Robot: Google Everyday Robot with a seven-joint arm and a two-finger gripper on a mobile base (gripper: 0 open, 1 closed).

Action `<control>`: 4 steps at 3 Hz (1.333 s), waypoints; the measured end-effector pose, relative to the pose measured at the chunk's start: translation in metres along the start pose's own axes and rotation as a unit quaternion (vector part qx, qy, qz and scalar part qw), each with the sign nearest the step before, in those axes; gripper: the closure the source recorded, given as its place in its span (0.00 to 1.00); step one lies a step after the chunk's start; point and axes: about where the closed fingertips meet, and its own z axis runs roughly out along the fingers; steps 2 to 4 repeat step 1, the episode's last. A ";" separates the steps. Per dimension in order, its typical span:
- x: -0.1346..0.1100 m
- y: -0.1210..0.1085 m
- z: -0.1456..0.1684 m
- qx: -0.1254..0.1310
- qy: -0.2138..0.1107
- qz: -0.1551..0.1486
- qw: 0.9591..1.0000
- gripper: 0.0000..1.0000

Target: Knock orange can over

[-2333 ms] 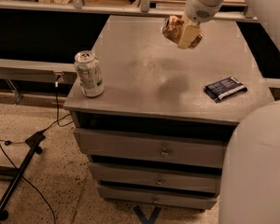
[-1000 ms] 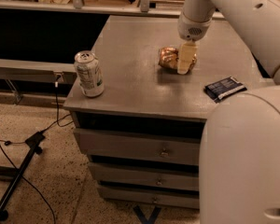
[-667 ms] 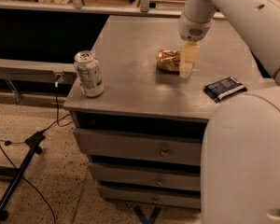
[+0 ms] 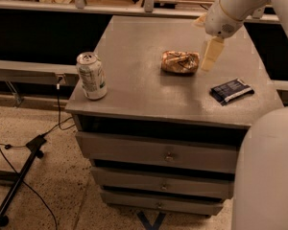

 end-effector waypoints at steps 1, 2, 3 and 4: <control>0.000 0.000 0.001 0.000 0.001 0.000 1.000 0.00; 0.000 0.000 0.001 0.000 0.001 0.000 1.000 0.00; 0.000 0.000 0.001 0.000 0.001 0.000 1.000 0.00; 0.000 0.000 0.001 0.000 0.001 0.000 1.000 0.00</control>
Offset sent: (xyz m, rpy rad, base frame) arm 0.0000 0.0000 0.0000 0.0000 0.0000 0.0000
